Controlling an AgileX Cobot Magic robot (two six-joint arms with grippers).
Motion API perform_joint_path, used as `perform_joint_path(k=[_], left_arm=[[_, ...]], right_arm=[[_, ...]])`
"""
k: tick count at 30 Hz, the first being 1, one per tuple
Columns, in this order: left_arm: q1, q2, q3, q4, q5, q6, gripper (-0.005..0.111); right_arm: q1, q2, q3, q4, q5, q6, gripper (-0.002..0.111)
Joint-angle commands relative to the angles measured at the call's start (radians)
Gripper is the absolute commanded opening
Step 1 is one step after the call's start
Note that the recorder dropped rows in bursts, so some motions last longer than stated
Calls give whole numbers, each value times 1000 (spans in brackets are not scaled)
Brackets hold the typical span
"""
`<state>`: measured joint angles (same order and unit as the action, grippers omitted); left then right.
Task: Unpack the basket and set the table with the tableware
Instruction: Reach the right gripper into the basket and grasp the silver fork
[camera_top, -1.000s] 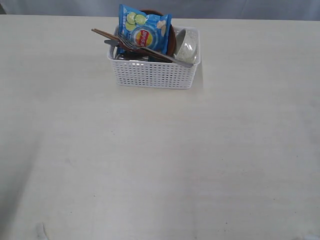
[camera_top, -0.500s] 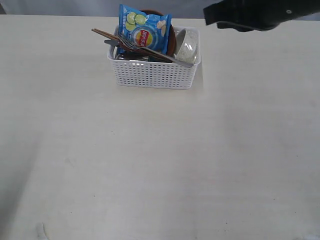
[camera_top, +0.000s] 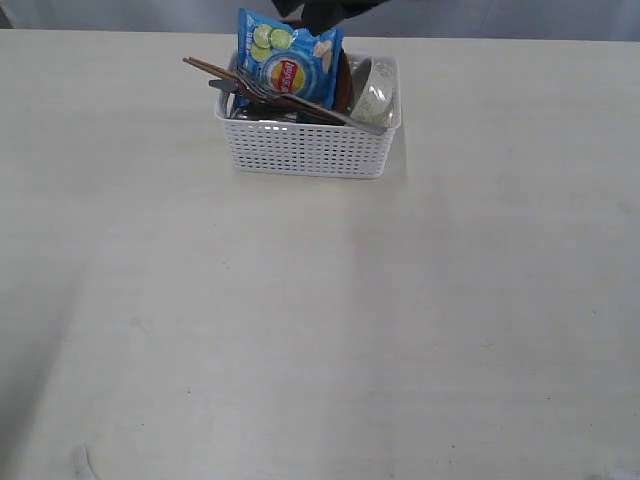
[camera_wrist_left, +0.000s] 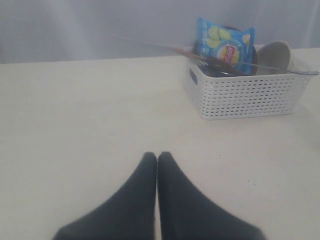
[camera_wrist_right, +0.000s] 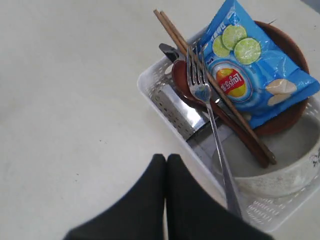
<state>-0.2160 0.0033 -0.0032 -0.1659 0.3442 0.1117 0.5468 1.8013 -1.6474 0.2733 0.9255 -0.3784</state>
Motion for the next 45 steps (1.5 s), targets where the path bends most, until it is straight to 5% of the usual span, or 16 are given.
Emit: perform_joint_path(k=[1, 9, 23, 31, 45], left_arm=[[-6, -3, 3, 2, -2, -3, 0], [-6, -3, 3, 2, -2, -3, 0], [-6, -3, 3, 2, -2, -3, 0], [-6, -3, 3, 2, -2, -3, 0], [-6, -3, 3, 0, -2, -3, 0]], right_arm=[[4, 149, -215, -51, 175, -63, 0], [4, 357, -446, -92, 272, -90, 0], [2, 438, -462, -94, 275, -240, 1], [-33, 451, -462, -80, 198, -173, 45], [-45, 531, -462, -14, 158, -223, 46]])
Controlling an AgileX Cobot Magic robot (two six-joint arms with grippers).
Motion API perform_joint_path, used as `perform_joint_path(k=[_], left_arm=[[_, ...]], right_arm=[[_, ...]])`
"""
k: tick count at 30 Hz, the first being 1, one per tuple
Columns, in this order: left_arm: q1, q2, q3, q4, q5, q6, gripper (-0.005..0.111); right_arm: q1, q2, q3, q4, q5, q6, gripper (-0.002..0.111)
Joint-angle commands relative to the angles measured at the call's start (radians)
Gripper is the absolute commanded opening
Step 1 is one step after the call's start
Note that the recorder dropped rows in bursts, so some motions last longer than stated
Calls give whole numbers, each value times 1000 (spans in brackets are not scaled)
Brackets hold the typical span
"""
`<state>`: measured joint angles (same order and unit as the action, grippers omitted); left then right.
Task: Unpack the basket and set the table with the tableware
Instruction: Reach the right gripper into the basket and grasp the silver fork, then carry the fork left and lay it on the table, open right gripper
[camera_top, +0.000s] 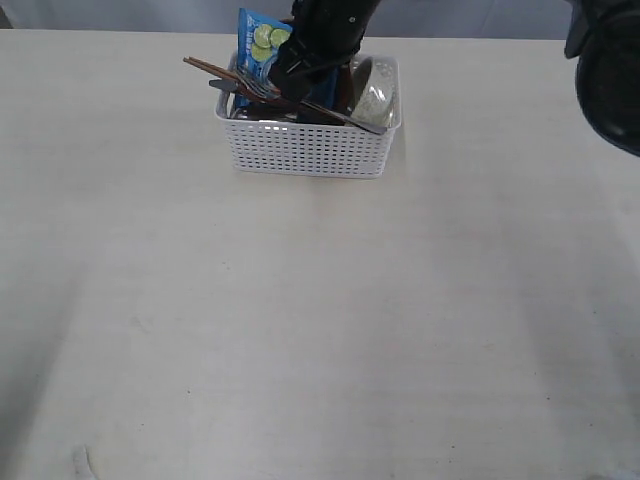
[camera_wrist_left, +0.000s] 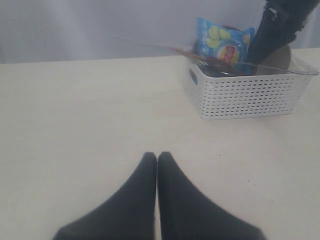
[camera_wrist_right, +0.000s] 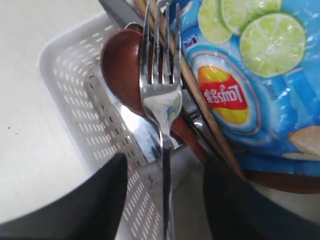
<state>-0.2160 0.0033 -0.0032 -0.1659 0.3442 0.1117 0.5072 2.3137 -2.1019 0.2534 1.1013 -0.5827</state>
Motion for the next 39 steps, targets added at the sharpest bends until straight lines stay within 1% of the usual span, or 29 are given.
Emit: perform_joint_path(k=[1, 5, 6, 7, 8, 9, 10, 13, 15, 19, 21, 23, 27, 29, 30, 31, 32, 33, 35, 38, 39], left_arm=[[-6, -3, 3, 0, -2, -3, 0], [-6, -3, 3, 0, -2, -3, 0], [-6, -3, 3, 0, -2, -3, 0], [-6, -3, 3, 0, -2, -3, 0], [-6, -3, 3, 0, -2, -3, 0], [-6, -3, 3, 0, -2, -3, 0], [-6, -3, 3, 0, -2, -3, 0], [-6, -3, 3, 0, -2, -3, 0], [-6, -3, 3, 0, -2, -3, 0], [-6, -3, 3, 0, -2, -3, 0], [-6, -3, 3, 0, -2, -3, 0], [-6, -3, 3, 0, -2, -3, 0], [-6, -3, 3, 0, -2, -3, 0], [-6, -3, 3, 0, -2, -3, 0], [-6, -3, 3, 0, -2, -3, 0], [-6, -3, 3, 0, -2, -3, 0], [-6, -3, 3, 0, -2, -3, 0], [-6, -3, 3, 0, -2, -3, 0], [-6, -3, 3, 0, -2, -3, 0], [-6, -3, 3, 0, -2, -3, 0], [-6, -3, 3, 0, -2, -3, 0]], right_arm=[[-5, 23, -7, 6, -22, -19, 46], [-5, 38, -7, 6, -45, -19, 45], [-5, 39, -7, 4, -50, -21, 43], [-5, 40, -7, -5, -61, -32, 30], [-5, 40, -7, -6, -64, -42, 23], [-5, 40, -17, -20, -58, -52, 5], [-5, 40, -26, -20, -51, -52, 0], [-5, 20, -74, -8, -20, -40, -1], [-5, -24, -74, 7, -18, -40, -1], [-3, -135, -74, 100, 44, 11, -1], [11, -183, -74, 111, 82, 92, -1], [29, -222, -74, 96, 103, 266, -1], [69, -262, -72, 87, 120, 417, -1], [119, -271, -72, 57, 120, 492, -1], [164, -274, -72, 8, 120, 547, -1], [184, -274, -72, -13, 120, 570, -1], [237, -274, -64, -73, 103, 614, -1], [259, -277, -53, -100, 91, 641, -1], [353, -286, 28, -147, 15, 728, -1], [428, -288, 160, -144, -76, 834, -1], [458, -288, 236, -144, -151, 887, -1]])
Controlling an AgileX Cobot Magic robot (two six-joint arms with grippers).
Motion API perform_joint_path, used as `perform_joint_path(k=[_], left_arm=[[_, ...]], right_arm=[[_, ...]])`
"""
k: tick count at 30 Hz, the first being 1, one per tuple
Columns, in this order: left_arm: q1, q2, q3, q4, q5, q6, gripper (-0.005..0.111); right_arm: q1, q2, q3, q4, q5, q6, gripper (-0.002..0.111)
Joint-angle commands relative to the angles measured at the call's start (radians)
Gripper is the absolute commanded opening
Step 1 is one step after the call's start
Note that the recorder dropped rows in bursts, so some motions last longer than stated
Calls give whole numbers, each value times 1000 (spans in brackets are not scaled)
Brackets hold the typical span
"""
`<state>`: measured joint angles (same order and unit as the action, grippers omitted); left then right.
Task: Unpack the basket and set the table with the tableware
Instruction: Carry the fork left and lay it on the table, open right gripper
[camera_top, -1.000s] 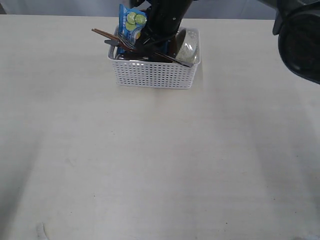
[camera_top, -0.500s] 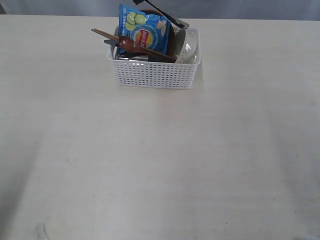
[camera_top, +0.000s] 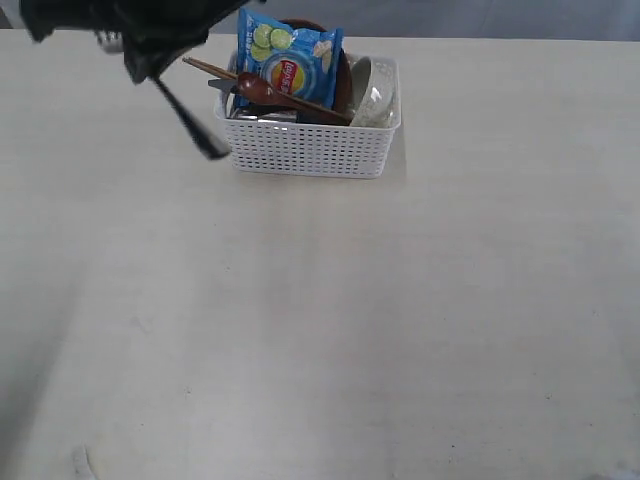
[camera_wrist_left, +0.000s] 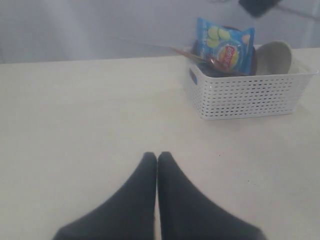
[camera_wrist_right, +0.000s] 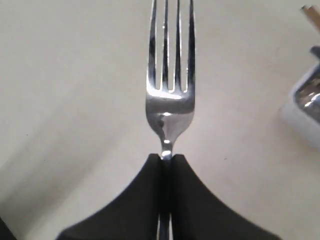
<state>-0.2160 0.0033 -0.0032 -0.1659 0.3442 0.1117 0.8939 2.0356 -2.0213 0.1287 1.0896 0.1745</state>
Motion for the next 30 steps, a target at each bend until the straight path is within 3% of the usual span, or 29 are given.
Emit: perform_joint_path(k=[1, 4, 7, 19, 30], left_arm=[[-6, -3, 3, 0, -2, -3, 0], [-6, -3, 3, 0, -2, -3, 0], [-6, -3, 3, 0, -2, -3, 0], [-6, -3, 3, 0, -2, -3, 0], [-6, -3, 3, 0, -2, -3, 0]], right_arm=[[84, -10, 197, -21, -183, 163, -1], [97, -10, 389, -29, -440, 385, -1], [97, -1, 463, -59, -546, 486, -1], [97, 107, 482, -308, -577, 863, -1], [97, 169, 482, -382, -649, 918, -1]])
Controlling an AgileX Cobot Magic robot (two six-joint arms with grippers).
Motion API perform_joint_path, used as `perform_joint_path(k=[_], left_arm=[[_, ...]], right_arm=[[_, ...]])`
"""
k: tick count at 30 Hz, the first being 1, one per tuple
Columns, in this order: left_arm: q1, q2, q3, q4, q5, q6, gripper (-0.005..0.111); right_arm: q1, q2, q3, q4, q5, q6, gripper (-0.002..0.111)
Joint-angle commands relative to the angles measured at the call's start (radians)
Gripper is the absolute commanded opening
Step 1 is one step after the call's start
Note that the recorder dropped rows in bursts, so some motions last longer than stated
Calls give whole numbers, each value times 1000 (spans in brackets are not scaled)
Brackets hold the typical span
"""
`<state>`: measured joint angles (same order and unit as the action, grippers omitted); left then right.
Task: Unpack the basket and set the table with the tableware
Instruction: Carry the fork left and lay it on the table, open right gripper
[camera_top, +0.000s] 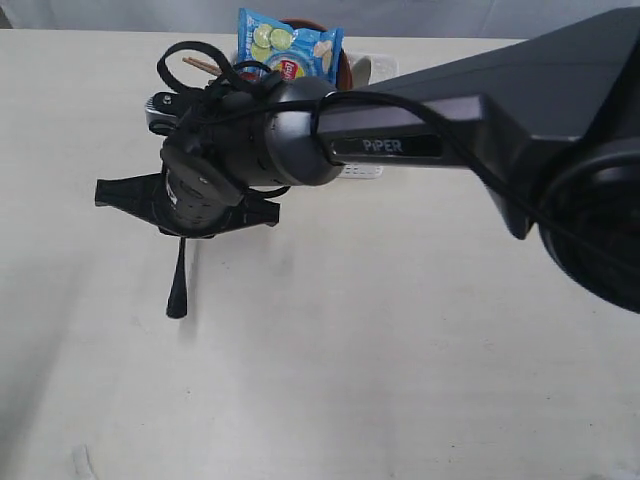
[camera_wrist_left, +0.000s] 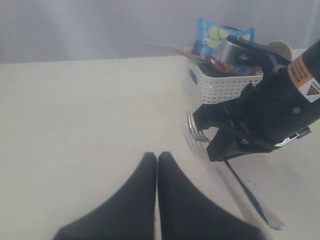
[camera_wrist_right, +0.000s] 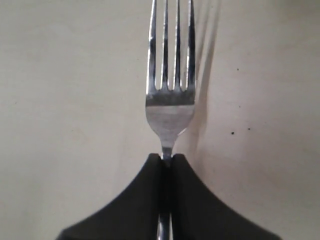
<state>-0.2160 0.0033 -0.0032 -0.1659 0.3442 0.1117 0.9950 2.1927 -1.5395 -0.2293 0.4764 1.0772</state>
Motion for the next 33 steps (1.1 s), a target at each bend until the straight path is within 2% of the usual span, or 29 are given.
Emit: perform_joint_path(k=[1, 7, 29, 31, 33], left_arm=[[-6, -3, 3, 0, -2, -3, 0], [-6, -3, 3, 0, -2, -3, 0], [-6, -3, 3, 0, -2, -3, 0], [-6, -3, 3, 0, -2, -3, 0], [-6, -3, 3, 0, -2, -3, 0]], right_arm=[[-4, 14, 0, -24, -41, 26, -1], [-4, 33, 0, -47, -61, 110, -1], [-4, 80, 0, -77, -116, 112, 0], [-4, 80, 0, -77, -128, 112, 4], [-4, 80, 0, -77, -139, 112, 15]])
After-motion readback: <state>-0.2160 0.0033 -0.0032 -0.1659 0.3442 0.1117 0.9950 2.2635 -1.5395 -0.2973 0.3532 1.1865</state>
